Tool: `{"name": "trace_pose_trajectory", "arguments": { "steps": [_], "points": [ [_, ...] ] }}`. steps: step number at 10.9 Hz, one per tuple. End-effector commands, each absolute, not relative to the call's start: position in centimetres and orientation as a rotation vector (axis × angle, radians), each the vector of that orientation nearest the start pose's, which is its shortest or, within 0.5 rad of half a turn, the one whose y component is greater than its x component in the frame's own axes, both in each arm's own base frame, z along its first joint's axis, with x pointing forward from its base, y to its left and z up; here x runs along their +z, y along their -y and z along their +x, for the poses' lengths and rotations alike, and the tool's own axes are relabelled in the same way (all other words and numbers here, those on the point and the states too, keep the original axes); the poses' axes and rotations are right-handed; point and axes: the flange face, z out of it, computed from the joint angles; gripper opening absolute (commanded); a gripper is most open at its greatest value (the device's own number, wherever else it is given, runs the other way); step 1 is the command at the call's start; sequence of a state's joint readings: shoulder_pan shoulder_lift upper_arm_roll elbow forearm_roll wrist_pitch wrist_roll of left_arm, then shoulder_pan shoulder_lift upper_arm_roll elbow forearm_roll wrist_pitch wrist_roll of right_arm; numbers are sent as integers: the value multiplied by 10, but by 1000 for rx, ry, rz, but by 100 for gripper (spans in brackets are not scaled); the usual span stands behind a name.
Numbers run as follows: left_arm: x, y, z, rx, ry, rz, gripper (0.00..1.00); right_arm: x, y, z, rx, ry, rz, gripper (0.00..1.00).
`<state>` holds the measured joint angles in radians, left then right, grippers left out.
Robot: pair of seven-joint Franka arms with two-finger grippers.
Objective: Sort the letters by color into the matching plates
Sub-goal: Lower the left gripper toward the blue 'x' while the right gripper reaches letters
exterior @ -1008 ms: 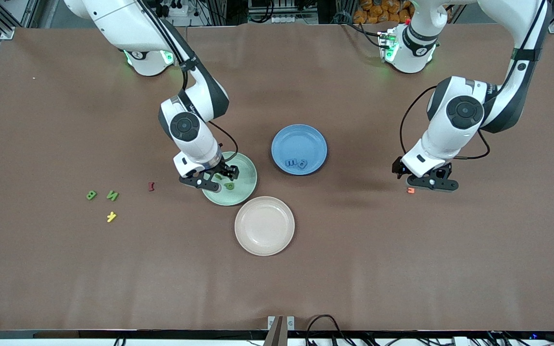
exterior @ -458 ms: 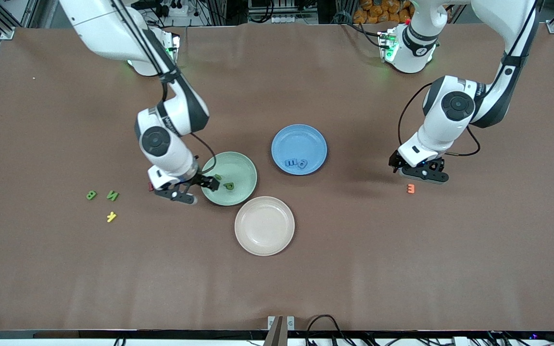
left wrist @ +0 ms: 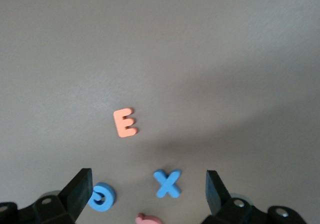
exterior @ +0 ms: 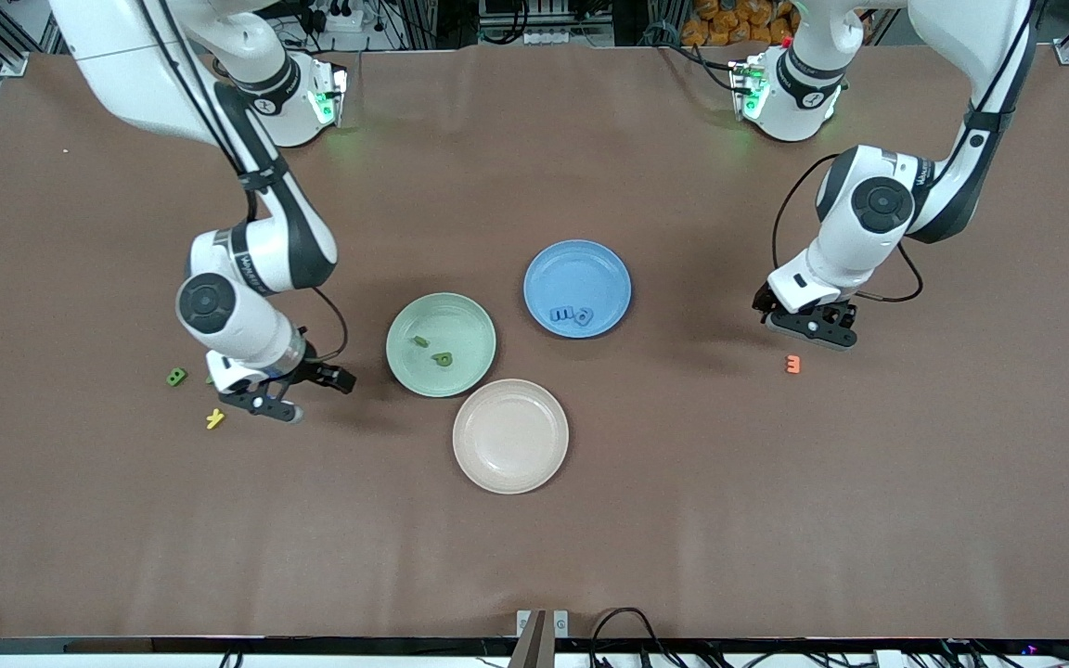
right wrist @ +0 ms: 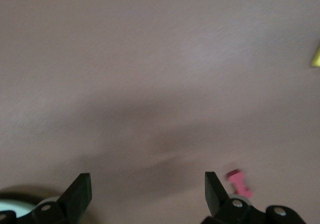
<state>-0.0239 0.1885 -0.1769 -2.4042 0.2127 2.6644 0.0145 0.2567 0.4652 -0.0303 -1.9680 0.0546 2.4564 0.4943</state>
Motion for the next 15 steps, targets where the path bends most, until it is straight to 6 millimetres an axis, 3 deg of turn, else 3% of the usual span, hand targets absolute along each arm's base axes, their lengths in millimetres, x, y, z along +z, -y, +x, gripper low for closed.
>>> {"name": "trace_pose_trajectory", "arguments": {
  "steps": [1, 4, 7, 10, 15],
  "points": [
    [235, 99, 491, -125, -648, -3022, 100, 241, -76, 615, -19, -606, -3053, 100],
    [221, 104, 487, -120, -640, -3048, 100, 240, -14, 620, -18, -760, -3019, 100],
    [205, 103, 482, -101, -612, -3071, 100, 235, 23, 619, -6, -877, -2982, 100],
    [194, 103, 472, -61, -527, -3121, 100, 221, 46, 614, 28, -935, -2971, 100],
    [185, 104, 469, -32, -526, -3126, 100, 197, 61, 598, 91, -943, -2984, 100]
  ]
}}
